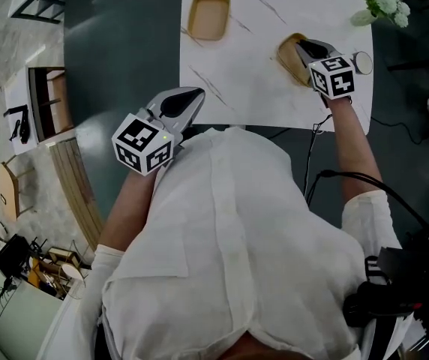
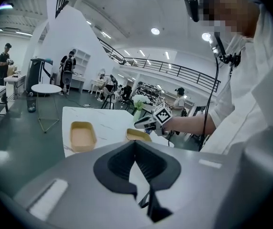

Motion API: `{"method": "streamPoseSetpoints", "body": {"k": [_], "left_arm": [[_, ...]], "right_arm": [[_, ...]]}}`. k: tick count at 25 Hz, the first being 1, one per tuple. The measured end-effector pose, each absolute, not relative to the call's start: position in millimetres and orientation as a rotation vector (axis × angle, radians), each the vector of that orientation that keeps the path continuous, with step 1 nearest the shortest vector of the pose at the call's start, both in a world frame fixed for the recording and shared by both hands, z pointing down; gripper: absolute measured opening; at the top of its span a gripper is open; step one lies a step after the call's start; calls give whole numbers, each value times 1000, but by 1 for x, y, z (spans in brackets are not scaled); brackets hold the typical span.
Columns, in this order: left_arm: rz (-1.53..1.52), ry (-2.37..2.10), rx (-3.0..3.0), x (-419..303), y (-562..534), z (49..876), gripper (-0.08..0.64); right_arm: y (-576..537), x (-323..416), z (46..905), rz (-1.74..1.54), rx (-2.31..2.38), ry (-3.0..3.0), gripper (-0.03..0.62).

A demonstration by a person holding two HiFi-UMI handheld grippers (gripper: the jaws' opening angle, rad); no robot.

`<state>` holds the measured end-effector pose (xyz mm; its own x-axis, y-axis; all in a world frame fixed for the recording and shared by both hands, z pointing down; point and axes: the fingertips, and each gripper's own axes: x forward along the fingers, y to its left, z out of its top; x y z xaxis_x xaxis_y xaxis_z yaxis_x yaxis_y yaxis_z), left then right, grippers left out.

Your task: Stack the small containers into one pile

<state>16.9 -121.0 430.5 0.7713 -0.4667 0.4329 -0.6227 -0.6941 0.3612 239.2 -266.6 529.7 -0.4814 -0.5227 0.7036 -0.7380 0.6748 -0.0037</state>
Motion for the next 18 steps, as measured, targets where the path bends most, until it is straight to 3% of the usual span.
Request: {"method": "streamPoseSetpoints", "body": {"k": [9, 12, 15, 18], "left_arm": [[393, -768, 2495, -76, -138, 432, 7], [379, -779, 2485, -108, -144, 434, 7], [383, -785, 2471, -140, -145, 439, 6], [401, -783, 2454, -170, -147, 445, 7]], "right_arm": [[-282, 89, 531, 615, 1075, -2303, 32], [-303, 65, 544, 695, 1162, -2292, 32], [-323, 57, 560, 747, 1264, -2234, 97], [-339, 55, 573, 774, 1367, -2155, 98]]}}
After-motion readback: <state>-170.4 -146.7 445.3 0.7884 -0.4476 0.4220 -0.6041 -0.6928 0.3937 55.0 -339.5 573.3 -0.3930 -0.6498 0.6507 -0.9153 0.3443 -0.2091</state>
